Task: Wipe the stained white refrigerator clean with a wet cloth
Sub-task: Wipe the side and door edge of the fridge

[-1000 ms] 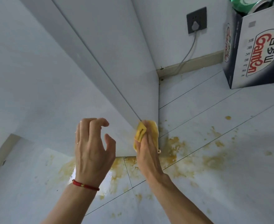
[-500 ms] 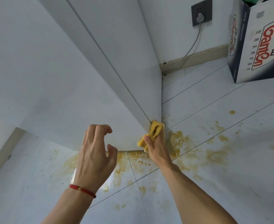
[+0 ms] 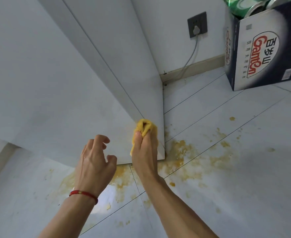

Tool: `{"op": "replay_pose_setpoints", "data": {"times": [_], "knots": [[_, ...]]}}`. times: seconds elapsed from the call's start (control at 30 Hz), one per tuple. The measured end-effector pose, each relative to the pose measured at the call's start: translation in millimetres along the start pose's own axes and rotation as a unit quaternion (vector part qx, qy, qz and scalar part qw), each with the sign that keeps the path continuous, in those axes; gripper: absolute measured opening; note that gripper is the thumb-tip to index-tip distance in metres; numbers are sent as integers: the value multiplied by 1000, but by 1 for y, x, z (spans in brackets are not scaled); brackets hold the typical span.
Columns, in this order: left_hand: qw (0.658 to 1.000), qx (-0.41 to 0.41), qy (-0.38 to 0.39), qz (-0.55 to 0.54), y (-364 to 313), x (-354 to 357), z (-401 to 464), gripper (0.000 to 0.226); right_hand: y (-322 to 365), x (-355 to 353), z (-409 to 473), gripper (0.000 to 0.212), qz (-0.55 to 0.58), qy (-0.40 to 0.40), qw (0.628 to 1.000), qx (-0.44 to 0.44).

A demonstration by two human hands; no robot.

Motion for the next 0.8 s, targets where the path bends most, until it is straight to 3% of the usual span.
{"op": "replay_pose_setpoints", "data": {"times": [0.13,0.2,0.27,0.4,0.53,0.6,0.67,0.73,0.8], "knots": [[999,-35,4,-23,5,-9,0,55,-22,3,26,41,41,0,998,36],[1000,-14,20,-6,7,-13,-2,56,-59,3,39,55,23,14,988,151],[999,-8,31,8,11,-17,-6,57,-96,5,46,83,30,59,965,254],[999,-2,37,14,14,-23,-7,66,-139,21,49,80,55,41,935,348],[999,-17,26,6,14,-27,-3,73,-55,3,39,70,26,-10,918,395],[999,-33,19,2,16,-29,1,73,5,-1,43,75,9,-6,943,333],[999,-39,13,-2,19,-31,3,73,71,-6,45,86,10,9,982,187],[999,-44,1,1,23,-33,4,76,125,-10,46,66,23,8,999,48],[999,-38,-11,11,26,-35,6,79,162,-17,47,38,58,-42,995,-73]]}}
Point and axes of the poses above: each hand's wrist, its own z-axis towards the middle knuckle, its own x-axis out of the palm, y = z × x, the point moved 3 cm from there along z, towards the middle knuckle
